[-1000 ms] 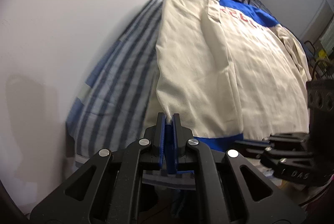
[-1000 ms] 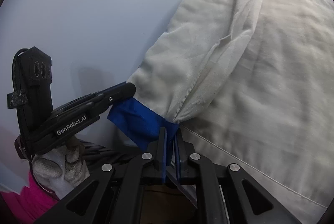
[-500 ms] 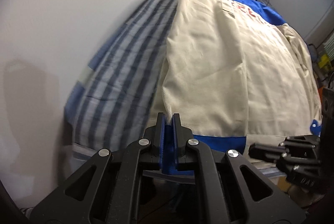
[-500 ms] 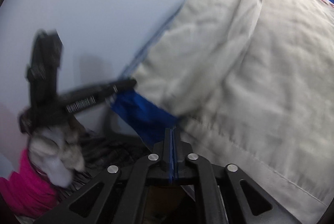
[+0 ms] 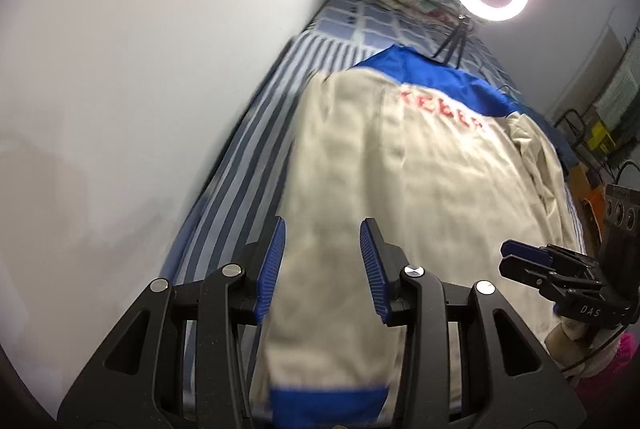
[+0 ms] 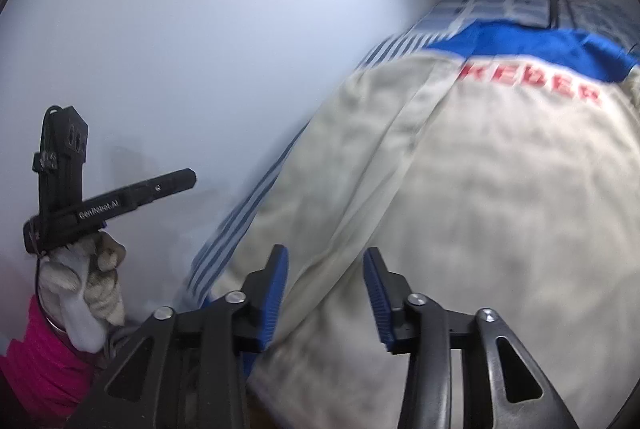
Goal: Fold large clothes
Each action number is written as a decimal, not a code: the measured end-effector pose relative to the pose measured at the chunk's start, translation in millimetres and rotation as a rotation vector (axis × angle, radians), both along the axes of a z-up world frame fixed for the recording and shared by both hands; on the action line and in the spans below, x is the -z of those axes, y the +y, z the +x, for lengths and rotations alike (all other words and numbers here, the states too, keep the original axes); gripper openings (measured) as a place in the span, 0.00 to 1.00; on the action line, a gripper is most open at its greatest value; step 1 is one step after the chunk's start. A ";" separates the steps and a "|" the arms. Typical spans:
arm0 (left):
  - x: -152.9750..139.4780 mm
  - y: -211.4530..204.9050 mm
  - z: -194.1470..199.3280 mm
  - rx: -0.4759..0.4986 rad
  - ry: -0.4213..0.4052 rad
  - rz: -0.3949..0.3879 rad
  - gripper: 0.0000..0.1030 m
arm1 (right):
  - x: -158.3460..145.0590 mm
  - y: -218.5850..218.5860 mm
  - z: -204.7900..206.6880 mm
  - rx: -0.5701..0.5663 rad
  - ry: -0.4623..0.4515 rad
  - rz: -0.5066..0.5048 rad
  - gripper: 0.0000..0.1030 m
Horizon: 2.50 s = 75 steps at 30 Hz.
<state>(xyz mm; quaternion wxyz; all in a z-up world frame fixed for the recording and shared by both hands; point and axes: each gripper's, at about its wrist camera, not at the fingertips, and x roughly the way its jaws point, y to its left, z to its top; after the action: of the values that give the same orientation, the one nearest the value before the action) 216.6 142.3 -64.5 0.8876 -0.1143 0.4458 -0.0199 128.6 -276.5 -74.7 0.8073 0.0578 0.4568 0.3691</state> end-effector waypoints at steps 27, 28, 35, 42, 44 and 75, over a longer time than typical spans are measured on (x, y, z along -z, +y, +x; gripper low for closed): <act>73.2 16.4 245.6 -0.016 0.079 0.003 0.44 | 123.4 45.3 289.9 0.147 0.276 0.172 0.09; 76.1 15.9 250.8 -0.016 0.081 0.004 0.44 | 123.1 46.0 289.5 0.145 0.262 0.165 0.05; 92.1 13.6 280.0 -0.001 0.121 -0.045 0.44 | 119.6 24.7 272.9 0.137 0.203 0.128 0.00; 99.2 11.1 286.0 -0.015 0.123 -0.136 0.04 | 127.2 13.3 263.9 0.136 0.193 0.126 0.00; 95.3 8.8 276.6 -0.038 0.097 -0.115 0.04 | 127.2 10.3 262.3 0.141 0.195 0.138 0.00; 21.9 3.8 -46.5 -0.003 0.093 0.047 0.53 | 62.7 13.5 13.9 -0.108 0.254 0.046 0.40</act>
<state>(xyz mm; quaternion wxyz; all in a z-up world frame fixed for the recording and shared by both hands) 170.2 146.1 -86.4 0.8683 -0.0949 0.4869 -0.0030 142.5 -263.0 -137.4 0.7203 0.0977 0.5493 0.4121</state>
